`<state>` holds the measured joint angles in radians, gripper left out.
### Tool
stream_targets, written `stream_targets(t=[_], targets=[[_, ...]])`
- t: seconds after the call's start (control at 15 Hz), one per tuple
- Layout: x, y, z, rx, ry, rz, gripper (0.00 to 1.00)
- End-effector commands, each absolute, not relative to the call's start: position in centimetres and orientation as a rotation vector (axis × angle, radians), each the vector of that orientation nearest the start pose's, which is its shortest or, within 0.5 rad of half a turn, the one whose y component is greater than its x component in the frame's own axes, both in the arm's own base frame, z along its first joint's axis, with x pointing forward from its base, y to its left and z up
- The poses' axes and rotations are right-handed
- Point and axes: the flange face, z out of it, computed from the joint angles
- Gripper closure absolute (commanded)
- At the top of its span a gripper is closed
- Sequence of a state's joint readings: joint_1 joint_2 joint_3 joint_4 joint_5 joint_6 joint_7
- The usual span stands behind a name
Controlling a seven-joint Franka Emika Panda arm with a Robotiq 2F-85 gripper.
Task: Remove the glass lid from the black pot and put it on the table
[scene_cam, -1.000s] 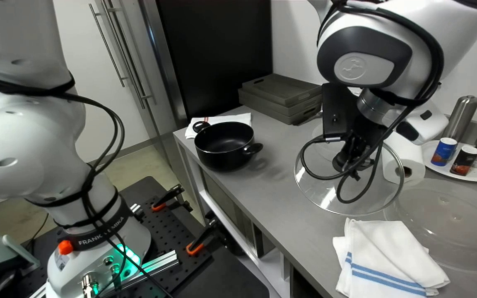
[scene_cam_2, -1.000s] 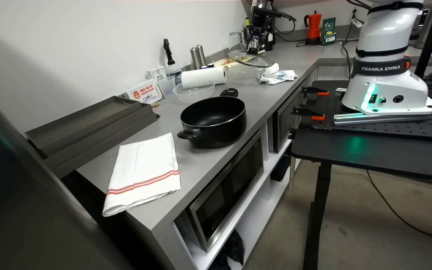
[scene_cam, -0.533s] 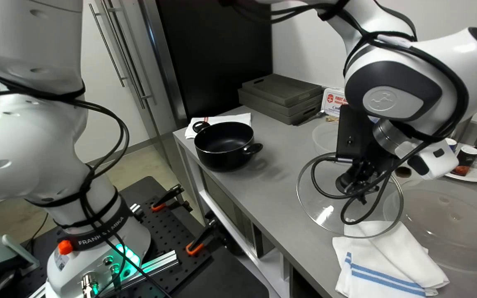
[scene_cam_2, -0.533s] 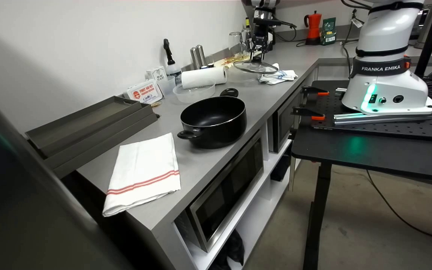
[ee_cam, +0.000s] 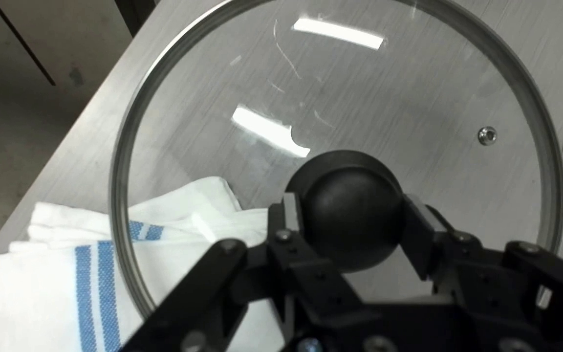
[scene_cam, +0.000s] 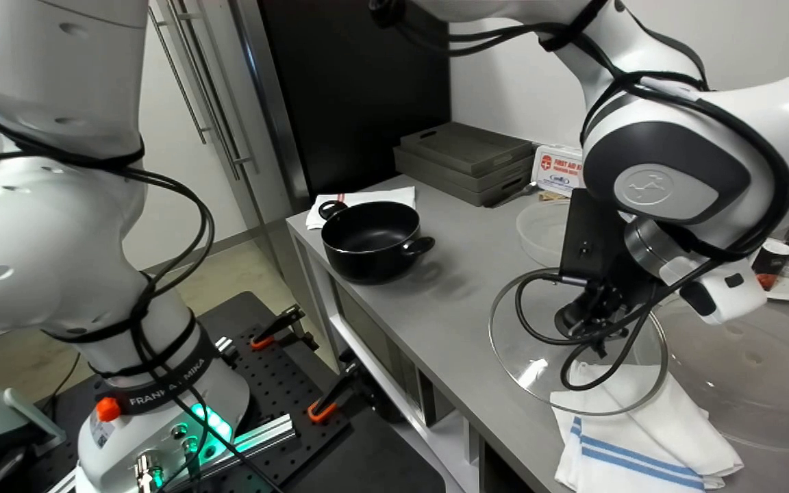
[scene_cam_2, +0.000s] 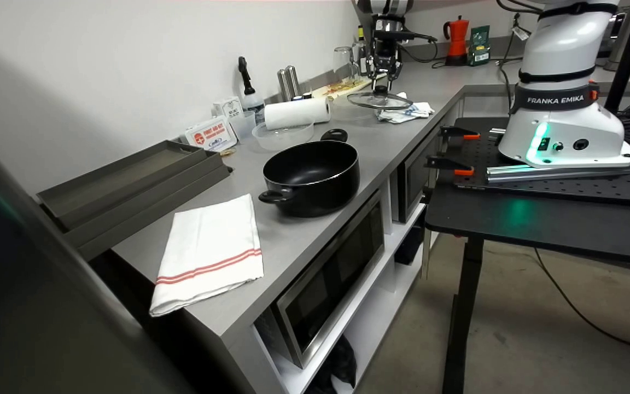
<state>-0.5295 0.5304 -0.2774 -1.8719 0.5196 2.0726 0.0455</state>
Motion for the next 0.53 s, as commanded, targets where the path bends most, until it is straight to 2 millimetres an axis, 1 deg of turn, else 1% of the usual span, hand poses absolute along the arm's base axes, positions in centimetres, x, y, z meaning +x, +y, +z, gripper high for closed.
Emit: stream_targets(t=[0.0, 0.47], targets=[[45.3, -39.6, 23.5, -2.362, 1.508, 0.284, 0.74], [48.0, -36.6, 21.7, -2.436, 1.543, 0.472, 0.74]])
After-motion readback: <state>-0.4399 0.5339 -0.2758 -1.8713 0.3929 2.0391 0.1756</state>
